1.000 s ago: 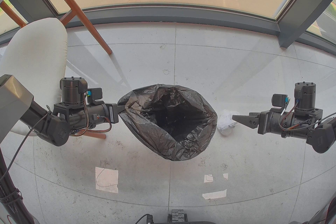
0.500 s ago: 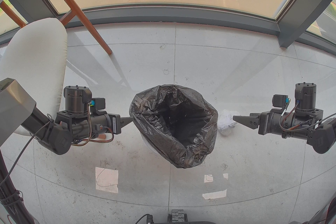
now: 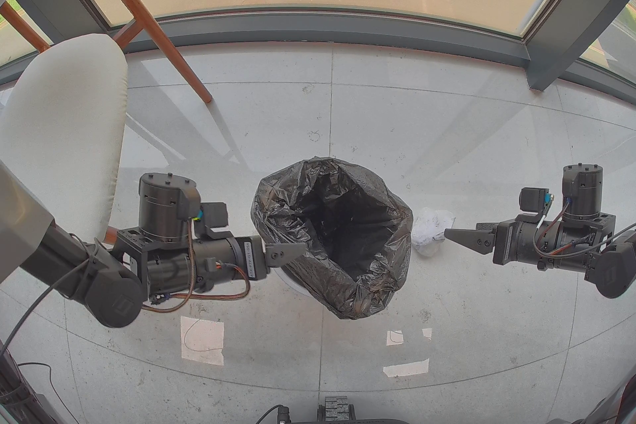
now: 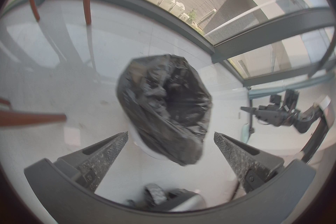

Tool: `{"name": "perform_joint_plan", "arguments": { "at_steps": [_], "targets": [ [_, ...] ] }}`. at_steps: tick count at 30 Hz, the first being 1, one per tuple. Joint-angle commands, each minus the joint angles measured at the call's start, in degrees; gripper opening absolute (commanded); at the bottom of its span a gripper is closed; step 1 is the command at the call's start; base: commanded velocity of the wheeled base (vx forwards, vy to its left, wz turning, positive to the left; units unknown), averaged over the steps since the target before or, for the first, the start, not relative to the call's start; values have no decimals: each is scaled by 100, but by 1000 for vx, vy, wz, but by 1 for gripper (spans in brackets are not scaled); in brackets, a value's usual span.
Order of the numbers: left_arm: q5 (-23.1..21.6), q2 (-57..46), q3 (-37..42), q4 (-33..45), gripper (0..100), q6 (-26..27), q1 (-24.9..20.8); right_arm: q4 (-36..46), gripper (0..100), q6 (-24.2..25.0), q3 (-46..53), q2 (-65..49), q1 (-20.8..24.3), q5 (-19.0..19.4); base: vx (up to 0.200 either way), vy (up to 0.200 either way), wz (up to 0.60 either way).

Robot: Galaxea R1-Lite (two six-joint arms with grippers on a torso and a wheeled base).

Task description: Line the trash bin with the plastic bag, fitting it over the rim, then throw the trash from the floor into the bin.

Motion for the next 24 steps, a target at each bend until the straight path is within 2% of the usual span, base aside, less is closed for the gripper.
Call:
{"name": "perform_joint_plan", "arguments": {
  "at_steps": [1, 10, 14, 18, 24],
  "targets": [
    [1, -182, -176, 756, 100, -419, -533, -2, 100, -3, 31, -56, 1, -3, 0, 0, 0],
    [300, 697, -1099, 940, 100, -472, -515, -2, 100, 5, 23, -91, -16, -3, 0, 0, 0],
    [511, 1022, -1776, 1573, 100, -937, -542, -2, 100, -3, 23, -83, -8, -3, 0, 0, 0],
    [581, 1172, -2118, 1828, 100, -1219, -630, -2, 100, -3, 14, -83, -8, -3, 0, 0, 0],
    [695, 1347, -2338, 2136, 100, -1271, -621, -2, 100, -3, 14, -83, -8, -3, 0, 0, 0]
  ]
}}
